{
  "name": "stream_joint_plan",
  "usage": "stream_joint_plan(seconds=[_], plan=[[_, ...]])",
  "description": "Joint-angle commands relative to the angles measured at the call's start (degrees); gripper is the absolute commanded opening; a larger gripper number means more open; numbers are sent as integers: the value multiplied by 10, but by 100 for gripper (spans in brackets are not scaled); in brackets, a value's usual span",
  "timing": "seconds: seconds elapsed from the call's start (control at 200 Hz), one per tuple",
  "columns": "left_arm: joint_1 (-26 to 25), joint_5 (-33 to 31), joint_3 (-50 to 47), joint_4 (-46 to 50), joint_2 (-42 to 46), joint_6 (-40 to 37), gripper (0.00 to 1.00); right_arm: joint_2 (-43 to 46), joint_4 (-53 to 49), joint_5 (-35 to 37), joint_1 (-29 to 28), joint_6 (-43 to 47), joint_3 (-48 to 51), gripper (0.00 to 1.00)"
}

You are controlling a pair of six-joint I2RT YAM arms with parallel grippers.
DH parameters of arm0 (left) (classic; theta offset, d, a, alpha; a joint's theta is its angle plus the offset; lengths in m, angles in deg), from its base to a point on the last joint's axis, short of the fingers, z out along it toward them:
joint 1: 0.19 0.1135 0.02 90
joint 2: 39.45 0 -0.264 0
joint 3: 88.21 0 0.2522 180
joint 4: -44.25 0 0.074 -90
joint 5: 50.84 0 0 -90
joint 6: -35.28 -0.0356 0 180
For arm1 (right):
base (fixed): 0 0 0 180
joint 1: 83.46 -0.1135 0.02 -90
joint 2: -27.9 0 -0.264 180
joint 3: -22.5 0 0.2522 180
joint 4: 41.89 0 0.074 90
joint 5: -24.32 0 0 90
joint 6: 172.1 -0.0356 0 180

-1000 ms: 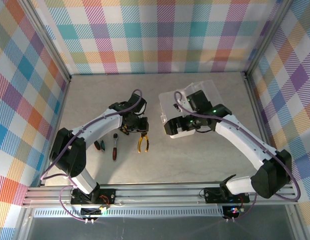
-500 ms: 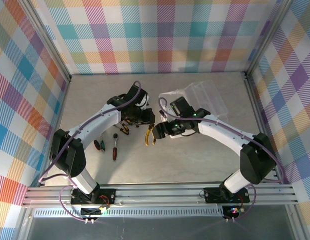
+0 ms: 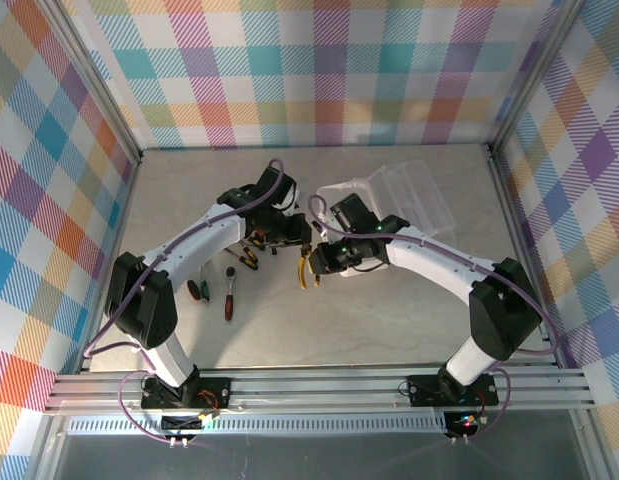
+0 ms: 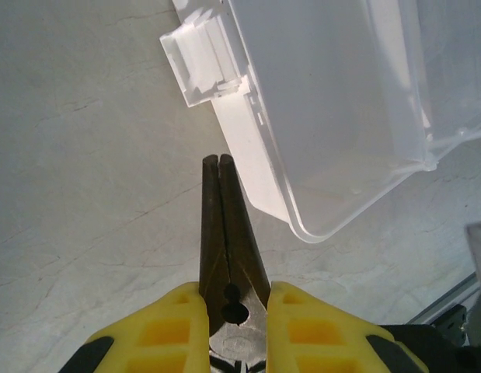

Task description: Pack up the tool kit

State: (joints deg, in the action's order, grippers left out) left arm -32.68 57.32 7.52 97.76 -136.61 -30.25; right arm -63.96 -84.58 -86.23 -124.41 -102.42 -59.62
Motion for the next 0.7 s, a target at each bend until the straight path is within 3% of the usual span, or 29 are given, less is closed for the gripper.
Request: stream_joint_plan(seconds=[0.0,0.1,0.25,0.37,0.43,0.695], plan=[[5,16,6,-21,9,-5,0,-4,-7,-11,-4,22,-45,3],[11,10,3,-24,23,-7,3,-3,-23,-11,9,31,-59,0],[46,-8,6,0,49,-21,66,8,-71,-16,54,68,-87,0],[77,-71,-2,25,81,-44,93,11,-126,-16,106,119,-121,0],[89,-94,-17,34,92,-55,100,3,-162,-7,129,156,-145,0],[127,-103,-107,43,110,-68,100,-127,-330,68,162,326,-300,0]])
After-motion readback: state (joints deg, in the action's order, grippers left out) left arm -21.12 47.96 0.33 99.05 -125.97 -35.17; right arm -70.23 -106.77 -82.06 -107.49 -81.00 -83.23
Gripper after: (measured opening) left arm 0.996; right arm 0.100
